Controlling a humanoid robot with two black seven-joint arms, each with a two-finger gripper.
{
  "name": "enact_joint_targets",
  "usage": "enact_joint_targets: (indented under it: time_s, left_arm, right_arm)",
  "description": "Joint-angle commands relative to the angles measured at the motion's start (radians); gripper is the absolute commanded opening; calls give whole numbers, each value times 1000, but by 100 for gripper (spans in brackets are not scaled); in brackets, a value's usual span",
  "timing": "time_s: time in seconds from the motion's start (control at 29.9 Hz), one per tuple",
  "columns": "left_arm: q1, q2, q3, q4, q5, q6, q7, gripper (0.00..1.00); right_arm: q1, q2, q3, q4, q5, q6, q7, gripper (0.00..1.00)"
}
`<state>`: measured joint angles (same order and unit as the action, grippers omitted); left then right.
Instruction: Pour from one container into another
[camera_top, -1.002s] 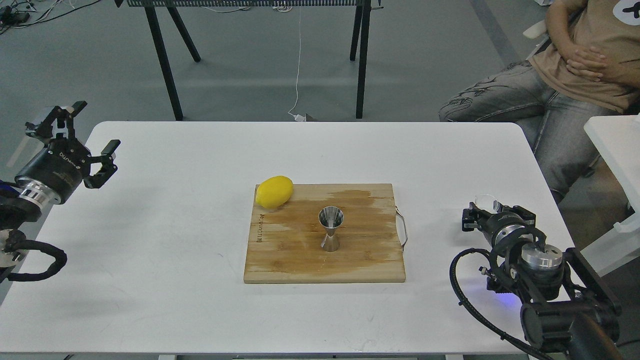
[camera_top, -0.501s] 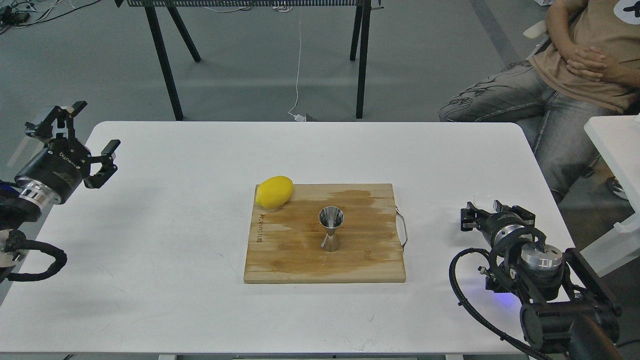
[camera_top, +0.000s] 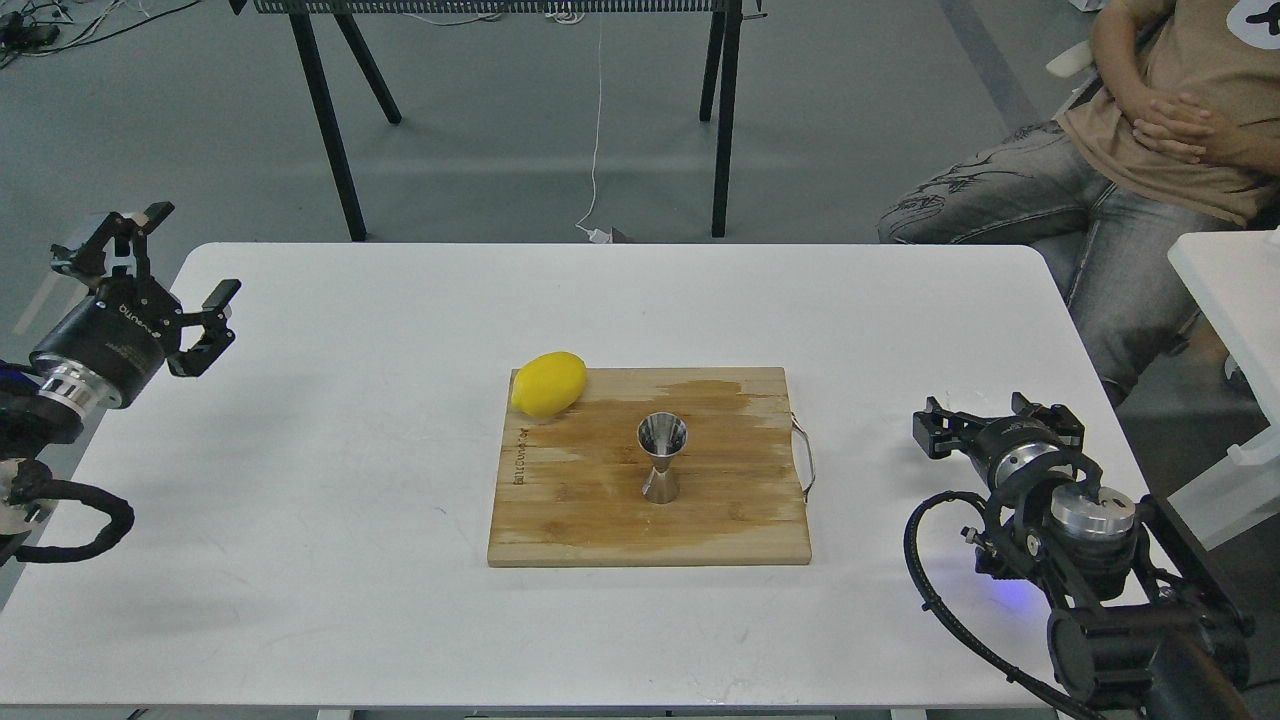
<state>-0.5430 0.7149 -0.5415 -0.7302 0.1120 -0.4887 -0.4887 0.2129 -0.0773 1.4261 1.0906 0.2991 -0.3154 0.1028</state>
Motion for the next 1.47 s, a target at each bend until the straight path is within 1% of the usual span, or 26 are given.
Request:
enact_joint_targets:
  time_s: [0.0,0.1,0.2,0.27,0.37,0.43,0.57,0.67,0.87,1.17,1.44]
  left_arm:
    - [0,0,0,0,0,0,0,99]
    - [0,0,0,1,0,0,0,99]
    - [0,0,-2,12,0,0,0,99]
    - [-2,2,-2,12,0,0,0,99]
    - [-2,2,-3,12,0,0,0,99]
    - [-2,2,-3,12,0,0,0,99]
    - [-2,0,-5,12,-2,0,0,99]
    - [0,-8,-5,12,-2,0,0,99]
    - [12,-14,-3,14,-2,0,0,99]
    - [14,-15,-5,14,-2,0,0,99]
    - [12,-48,-5,14,0,0,0,99]
  right_arm:
    - [-15,-27,-4,64,-5,16,1,99]
    - [-15,-84,-25,103,-15,56,1,99]
    - [-1,-160,-85,121,-20,163,0,99]
    - [19,-238,-146,120,-25,264,0,99]
    - [66,-323,-223,106,-66,418,3,99]
    - [74,-348,-234,83,-110,560,1,99]
    - [80,-351,-245,6,-156,804,-3,99]
    - [80,-351,-246,-52,-156,804,-15,99]
    - [79,-320,-279,-158,-158,804,-12,99]
    - [79,-294,-268,-169,-155,804,1,99]
    - [77,-269,-216,-170,-146,804,14,99]
